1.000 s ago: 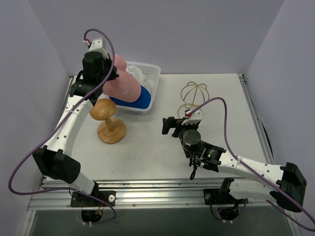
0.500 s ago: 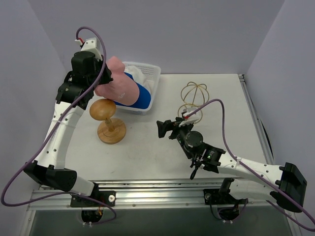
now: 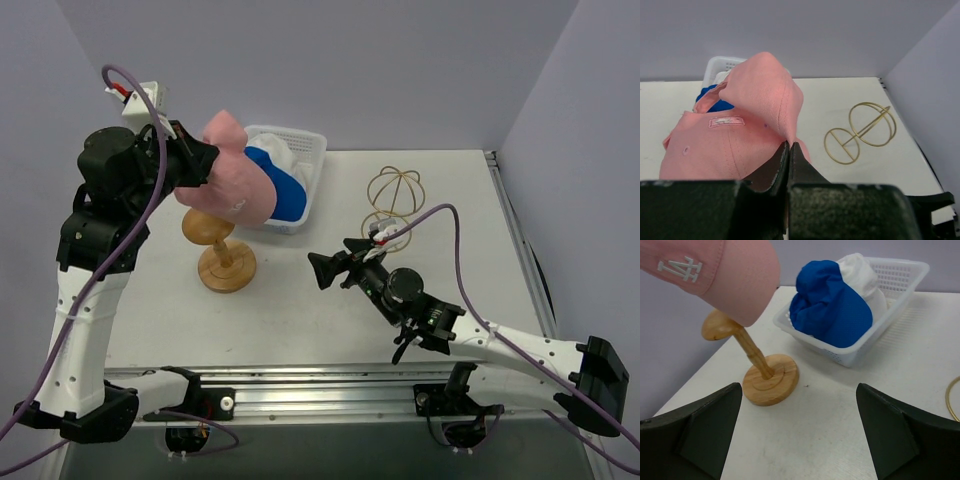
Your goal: Stack the hats
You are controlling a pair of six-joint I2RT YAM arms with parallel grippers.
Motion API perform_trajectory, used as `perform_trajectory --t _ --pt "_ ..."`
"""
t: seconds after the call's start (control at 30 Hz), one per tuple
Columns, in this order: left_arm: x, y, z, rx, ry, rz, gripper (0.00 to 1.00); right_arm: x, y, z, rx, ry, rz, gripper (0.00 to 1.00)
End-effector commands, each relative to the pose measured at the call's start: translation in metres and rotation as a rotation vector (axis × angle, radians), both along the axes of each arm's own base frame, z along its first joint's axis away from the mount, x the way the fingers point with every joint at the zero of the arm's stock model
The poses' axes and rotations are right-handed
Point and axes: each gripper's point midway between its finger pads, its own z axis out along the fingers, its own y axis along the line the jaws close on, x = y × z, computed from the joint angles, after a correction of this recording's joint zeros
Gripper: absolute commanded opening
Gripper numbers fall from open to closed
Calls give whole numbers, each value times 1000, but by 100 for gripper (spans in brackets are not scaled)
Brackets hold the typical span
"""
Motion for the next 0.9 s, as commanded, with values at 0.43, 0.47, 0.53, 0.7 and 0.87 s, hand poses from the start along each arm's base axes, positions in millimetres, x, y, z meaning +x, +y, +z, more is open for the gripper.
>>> perform_trajectory --t 0.43,0.47,0.53,0.7,0.87 --pt "-68 -67 41 -336 -75 -446 2 -22 59 100 274 -101 277 89" --pt "-72 -69 40 -337 -69 -464 2 -19 58 100 276 -100 259 89" --pt "-78 -70 41 -341 -69 -480 2 -16 58 96 260 -101 246 90" --pt "-92 -68 45 -346 -86 -500 2 -14 67 91 226 -108 262 90" --pt "-96 -65 50 -349 -96 -488 2 -12 69 88 230 -109 258 89"
